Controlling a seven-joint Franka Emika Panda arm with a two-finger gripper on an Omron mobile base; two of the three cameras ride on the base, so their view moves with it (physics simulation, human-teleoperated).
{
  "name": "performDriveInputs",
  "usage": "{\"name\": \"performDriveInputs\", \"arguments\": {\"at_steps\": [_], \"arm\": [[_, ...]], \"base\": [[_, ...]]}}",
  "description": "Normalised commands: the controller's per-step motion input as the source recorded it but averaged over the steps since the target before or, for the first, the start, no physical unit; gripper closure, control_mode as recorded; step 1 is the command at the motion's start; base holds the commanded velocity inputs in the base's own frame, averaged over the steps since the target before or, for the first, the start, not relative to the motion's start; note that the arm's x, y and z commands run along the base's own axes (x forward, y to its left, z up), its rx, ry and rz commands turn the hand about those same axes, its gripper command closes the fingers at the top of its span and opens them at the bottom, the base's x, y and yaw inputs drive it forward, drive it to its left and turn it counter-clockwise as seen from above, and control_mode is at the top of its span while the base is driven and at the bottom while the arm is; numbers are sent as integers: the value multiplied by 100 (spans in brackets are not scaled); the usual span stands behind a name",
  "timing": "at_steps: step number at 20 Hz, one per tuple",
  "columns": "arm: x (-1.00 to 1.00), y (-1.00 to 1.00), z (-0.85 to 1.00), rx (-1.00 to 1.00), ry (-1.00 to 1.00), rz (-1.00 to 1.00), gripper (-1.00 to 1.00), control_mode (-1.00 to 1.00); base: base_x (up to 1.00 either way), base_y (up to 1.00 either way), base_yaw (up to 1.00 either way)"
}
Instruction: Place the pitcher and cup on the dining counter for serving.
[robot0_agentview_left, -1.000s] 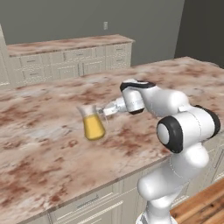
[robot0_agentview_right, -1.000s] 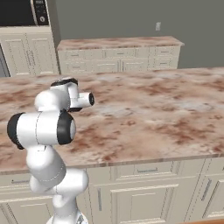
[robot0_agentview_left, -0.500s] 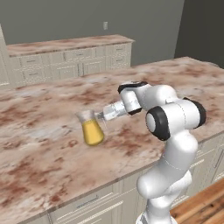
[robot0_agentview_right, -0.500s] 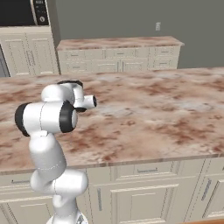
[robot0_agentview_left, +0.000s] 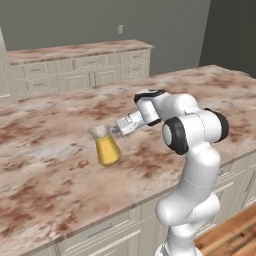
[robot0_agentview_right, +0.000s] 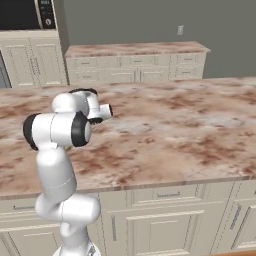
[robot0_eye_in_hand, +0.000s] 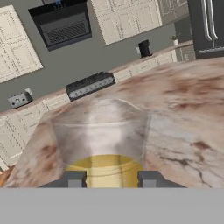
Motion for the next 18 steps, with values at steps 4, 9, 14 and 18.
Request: {"name": "performDriveInputs", "arguments": {"at_steps": [4,9,14,18], "arm": [[-5,-24,0,0,0,0,-100,-100],[-41,-60,2,0,0,0,-100,-100],[-40,-75,0,0,-1,0,-100,-100],[-34,-73,0,-4,-2,0,-100,-100]], "base": [[0,0,0],[0,0,0],[0,0,0],[0,0,0]]}}
